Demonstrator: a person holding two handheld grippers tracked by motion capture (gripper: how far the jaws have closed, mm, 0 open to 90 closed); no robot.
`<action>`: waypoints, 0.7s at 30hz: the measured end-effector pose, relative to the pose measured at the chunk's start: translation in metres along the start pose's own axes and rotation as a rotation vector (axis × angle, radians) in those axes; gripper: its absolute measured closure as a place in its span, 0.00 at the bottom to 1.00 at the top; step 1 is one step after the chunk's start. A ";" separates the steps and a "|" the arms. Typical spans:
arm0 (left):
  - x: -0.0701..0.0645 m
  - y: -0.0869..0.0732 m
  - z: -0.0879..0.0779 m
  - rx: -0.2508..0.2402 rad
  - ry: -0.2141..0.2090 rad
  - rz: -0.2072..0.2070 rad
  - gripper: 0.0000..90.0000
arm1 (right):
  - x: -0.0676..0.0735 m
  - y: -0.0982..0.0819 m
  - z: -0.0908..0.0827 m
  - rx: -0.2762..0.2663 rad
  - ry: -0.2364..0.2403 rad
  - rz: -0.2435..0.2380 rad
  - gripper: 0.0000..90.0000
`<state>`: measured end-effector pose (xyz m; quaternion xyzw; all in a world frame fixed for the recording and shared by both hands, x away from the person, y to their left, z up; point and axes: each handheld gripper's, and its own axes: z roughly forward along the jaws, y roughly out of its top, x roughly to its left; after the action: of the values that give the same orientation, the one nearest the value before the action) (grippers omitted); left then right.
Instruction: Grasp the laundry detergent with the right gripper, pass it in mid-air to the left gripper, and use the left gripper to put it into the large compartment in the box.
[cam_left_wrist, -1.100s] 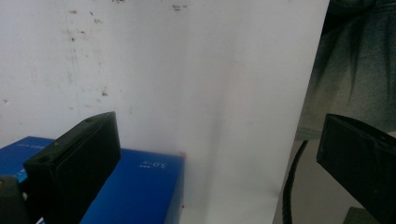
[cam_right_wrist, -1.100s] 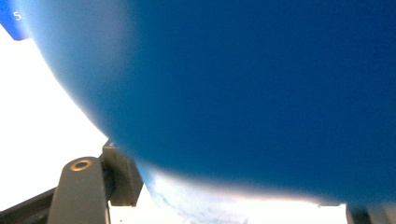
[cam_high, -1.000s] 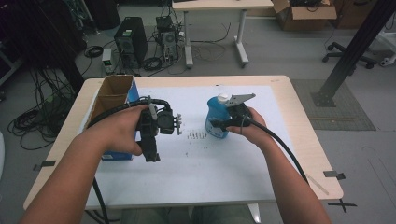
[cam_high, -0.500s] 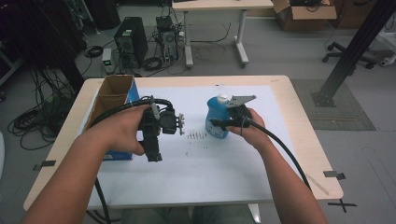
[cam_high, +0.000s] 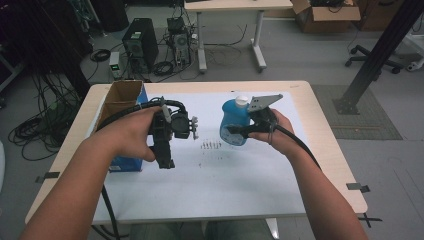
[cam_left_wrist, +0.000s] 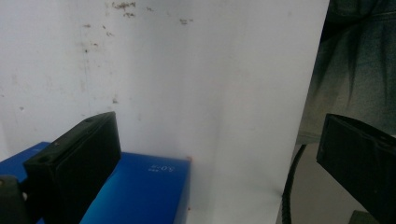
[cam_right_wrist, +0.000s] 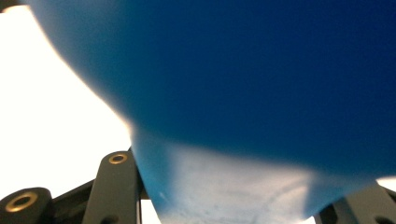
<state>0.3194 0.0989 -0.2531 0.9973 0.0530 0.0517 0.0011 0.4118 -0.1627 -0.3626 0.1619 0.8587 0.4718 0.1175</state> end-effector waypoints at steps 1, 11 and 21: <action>0.000 0.000 -0.001 -0.003 0.001 0.000 0.00 | 0.002 0.003 -0.005 -0.006 0.019 -0.014 0.52; 0.002 0.008 -0.008 -0.014 -0.002 0.013 0.00 | 0.030 0.024 -0.029 -0.013 0.126 -0.131 0.52; 0.001 0.018 -0.017 -0.025 -0.001 0.031 0.00 | 0.048 0.026 -0.031 0.007 0.213 -0.197 0.52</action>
<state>0.3207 0.0814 -0.2359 0.9979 0.0369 0.0517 0.0128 0.3608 -0.1551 -0.3264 0.0263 0.8798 0.4694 0.0710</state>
